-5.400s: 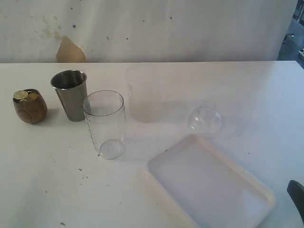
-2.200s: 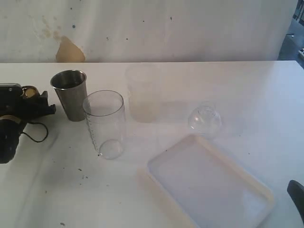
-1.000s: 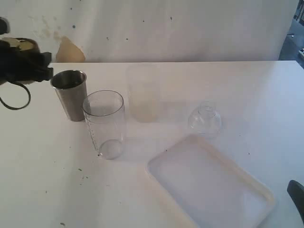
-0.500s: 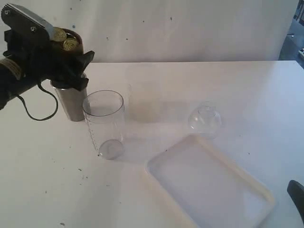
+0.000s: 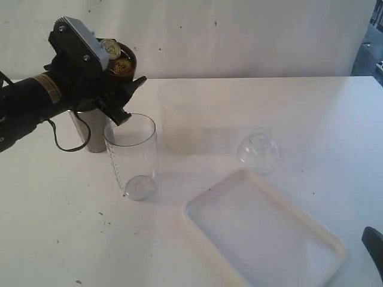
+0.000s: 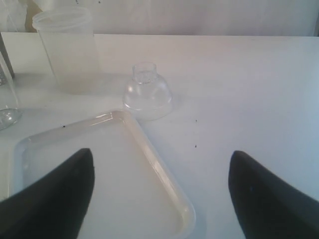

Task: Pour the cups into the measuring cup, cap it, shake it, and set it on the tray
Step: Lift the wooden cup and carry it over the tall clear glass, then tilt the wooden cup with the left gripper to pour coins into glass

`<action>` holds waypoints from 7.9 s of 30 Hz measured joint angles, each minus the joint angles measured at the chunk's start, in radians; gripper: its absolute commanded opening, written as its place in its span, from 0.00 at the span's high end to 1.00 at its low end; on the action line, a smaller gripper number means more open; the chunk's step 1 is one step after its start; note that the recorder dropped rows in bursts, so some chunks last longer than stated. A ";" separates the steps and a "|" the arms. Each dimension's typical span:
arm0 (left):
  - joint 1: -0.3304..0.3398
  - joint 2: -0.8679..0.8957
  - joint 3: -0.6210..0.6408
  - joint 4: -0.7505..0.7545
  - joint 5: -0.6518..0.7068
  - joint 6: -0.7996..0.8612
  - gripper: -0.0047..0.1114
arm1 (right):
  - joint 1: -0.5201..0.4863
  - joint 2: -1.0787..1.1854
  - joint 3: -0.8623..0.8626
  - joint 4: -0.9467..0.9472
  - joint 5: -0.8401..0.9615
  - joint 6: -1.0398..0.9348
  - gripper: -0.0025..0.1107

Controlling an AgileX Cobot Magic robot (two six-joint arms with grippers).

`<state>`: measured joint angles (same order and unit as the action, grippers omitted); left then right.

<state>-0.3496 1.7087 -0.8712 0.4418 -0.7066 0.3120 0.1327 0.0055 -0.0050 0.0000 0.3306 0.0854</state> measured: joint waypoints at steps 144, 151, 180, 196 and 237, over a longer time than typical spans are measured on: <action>0.130 0.010 -0.020 0.569 -0.176 0.801 0.96 | 0.000 0.000 0.000 0.000 0.000 0.000 0.36; 0.125 0.010 -0.020 0.625 -0.149 0.803 0.96 | 0.000 0.000 0.000 0.000 0.000 0.000 0.36; 0.121 0.010 -0.020 0.637 -0.101 0.978 0.96 | 0.000 0.000 0.000 0.000 0.000 0.000 0.36; 0.121 0.010 -0.020 0.637 -0.099 1.023 0.96 | 0.000 0.000 0.000 0.000 0.000 0.000 0.36; 0.121 0.010 -0.020 0.637 -0.103 1.073 0.96 | 0.000 0.000 0.000 0.000 0.000 0.000 0.36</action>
<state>-0.2283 1.7184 -0.8912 1.0791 -0.8099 1.3845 0.1327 0.0055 -0.0050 0.0000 0.3306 0.0854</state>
